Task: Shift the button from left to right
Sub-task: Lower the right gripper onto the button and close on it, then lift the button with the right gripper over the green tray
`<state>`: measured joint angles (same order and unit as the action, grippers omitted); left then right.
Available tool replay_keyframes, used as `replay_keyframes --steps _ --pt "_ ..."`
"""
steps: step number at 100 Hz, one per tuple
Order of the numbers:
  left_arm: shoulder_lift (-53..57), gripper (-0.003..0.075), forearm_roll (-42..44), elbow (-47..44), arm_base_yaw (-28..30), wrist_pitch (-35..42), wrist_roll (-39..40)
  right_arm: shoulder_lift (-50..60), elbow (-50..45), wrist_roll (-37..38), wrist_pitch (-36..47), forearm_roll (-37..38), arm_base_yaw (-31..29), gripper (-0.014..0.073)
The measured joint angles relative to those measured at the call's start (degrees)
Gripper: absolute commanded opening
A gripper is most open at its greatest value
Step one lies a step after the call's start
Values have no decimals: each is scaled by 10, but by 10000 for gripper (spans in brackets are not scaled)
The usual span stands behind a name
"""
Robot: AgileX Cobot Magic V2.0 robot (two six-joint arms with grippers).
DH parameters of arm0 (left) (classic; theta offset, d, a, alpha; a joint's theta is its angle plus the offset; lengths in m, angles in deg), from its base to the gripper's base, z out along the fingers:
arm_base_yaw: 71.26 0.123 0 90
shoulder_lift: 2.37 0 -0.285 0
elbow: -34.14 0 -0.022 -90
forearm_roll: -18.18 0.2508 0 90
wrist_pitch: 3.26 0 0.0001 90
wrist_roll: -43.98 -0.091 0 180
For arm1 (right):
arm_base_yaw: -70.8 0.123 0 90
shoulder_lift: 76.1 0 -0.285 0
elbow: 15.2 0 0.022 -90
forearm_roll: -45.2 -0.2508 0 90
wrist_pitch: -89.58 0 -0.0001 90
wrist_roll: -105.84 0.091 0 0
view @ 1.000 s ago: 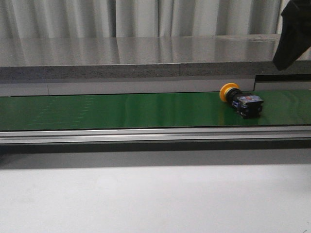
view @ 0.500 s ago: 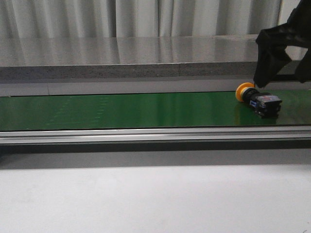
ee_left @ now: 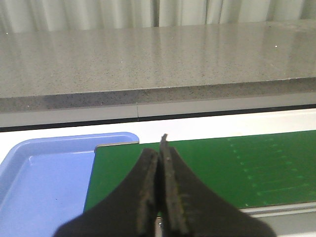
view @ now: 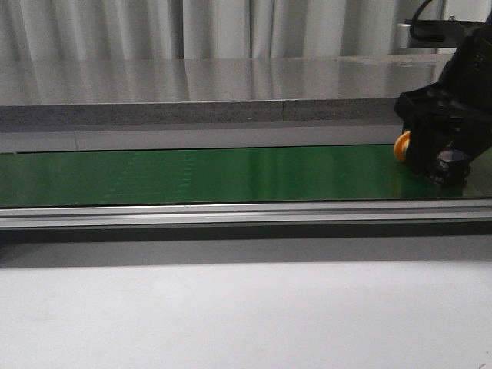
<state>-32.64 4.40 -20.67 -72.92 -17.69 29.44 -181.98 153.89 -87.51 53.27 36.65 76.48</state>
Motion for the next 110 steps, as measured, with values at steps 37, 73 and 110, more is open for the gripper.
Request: replay_keyframes --steps 37,73,110 --pt "0 -20 0 0 0 0 0 0 17 0 -34 11 0 93" --pt "0 -20 0 0 0 0 0 12 106 -1 -117 61 -28 93" --pt "0 -20 0 0 0 0 0 22 120 -55 -102 69 -168 93"
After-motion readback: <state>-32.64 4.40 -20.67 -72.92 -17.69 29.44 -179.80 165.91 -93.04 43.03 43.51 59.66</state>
